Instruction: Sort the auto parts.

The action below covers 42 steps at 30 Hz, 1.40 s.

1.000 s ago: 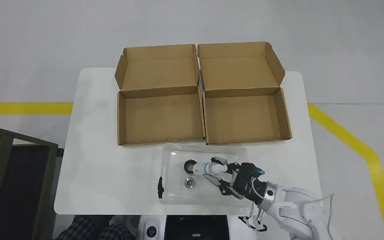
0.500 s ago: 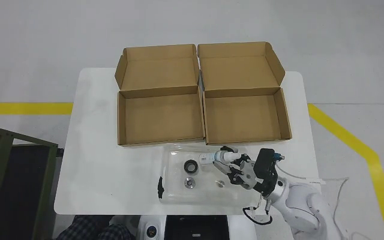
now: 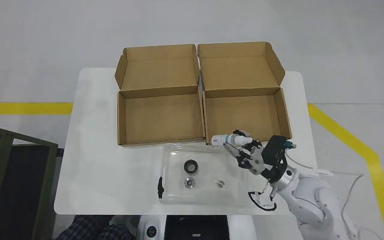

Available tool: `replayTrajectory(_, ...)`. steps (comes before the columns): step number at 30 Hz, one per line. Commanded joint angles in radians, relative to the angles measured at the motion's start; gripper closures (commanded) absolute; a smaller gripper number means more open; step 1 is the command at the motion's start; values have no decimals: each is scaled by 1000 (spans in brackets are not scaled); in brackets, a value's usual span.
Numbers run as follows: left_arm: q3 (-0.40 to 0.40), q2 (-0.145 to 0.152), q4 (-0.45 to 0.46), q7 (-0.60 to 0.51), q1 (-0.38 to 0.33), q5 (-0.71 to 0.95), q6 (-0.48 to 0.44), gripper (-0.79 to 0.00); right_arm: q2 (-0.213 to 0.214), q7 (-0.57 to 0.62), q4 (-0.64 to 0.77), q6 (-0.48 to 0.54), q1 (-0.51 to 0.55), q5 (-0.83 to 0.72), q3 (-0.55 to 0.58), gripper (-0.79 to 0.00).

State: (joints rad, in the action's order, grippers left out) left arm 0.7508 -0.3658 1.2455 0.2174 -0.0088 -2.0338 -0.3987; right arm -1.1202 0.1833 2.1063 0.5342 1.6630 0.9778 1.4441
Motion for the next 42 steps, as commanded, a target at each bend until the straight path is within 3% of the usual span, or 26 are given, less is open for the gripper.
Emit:
replayTrajectory(1,0,0,0,0,0,0,0,-785,-1,-5,-21,-17,-27,35,-8,0)
replayTrajectory(11,0,0,0,0,0,0,0,-785,-8,54,-88,-95,-172,159,-77,0)
replayTrajectory(25,0,0,0,0,0,0,0,-785,-27,198,-302,-93,-430,198,-211,0)
replayTrajectory(38,0,0,0,0,0,0,0,-785,-41,236,-447,-104,-545,257,-281,0)
replayTrajectory(39,0,0,0,0,0,0,0,-785,-42,236,-453,-107,-550,259,-285,-31)
replayTrajectory(40,0,0,0,0,0,0,0,-785,-43,237,-457,-110,-554,260,-289,-169)
replayTrajectory(42,0,0,0,0,0,0,0,-785,-45,241,-467,-114,-562,265,-299,-268)
